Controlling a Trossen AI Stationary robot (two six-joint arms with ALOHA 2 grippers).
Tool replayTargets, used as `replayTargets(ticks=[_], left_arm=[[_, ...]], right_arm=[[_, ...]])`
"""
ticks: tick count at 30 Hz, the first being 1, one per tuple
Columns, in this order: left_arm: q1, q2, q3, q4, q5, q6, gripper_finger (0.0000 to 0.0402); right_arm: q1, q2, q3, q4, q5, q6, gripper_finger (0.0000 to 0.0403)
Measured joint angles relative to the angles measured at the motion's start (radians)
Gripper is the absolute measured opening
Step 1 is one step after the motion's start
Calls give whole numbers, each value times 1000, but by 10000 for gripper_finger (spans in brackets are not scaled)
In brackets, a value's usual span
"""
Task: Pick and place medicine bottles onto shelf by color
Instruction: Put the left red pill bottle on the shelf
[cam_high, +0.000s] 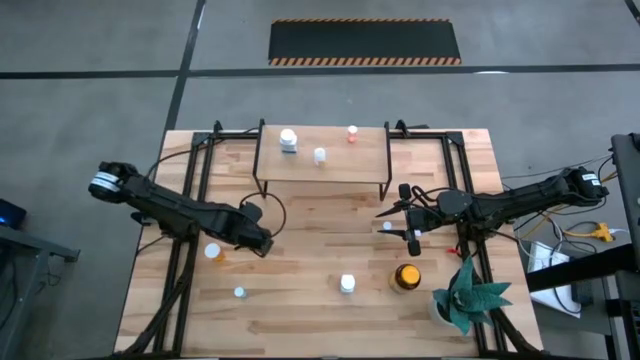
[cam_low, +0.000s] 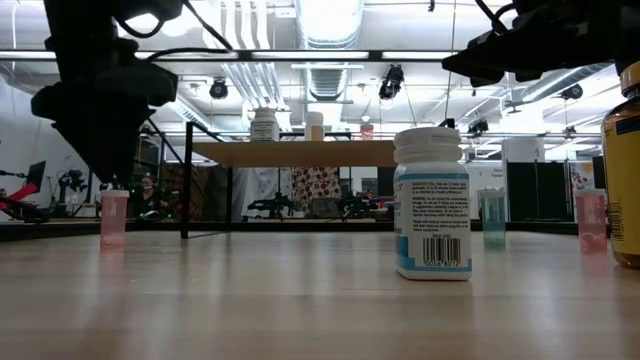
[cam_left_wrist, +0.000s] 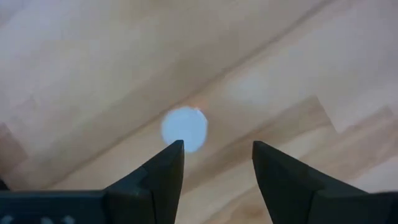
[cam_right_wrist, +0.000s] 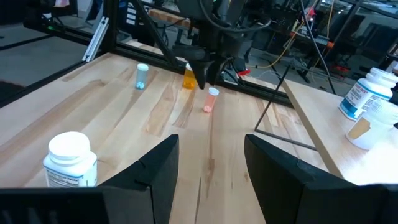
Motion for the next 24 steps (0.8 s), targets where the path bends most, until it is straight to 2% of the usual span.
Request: replayTargets(ticks=[7, 18, 24], left_arm=[[6, -9, -9, -3, -67, 0, 173], [11, -8, -56, -3, -69, -16, 173], [11, -7, -95, 50, -69, -26, 173]], right_arm=[[0, 0, 0, -2, 0, -6, 173], [0, 0, 0, -4, 0, -7, 173], [0, 0, 0, -5, 0, -7, 173]])
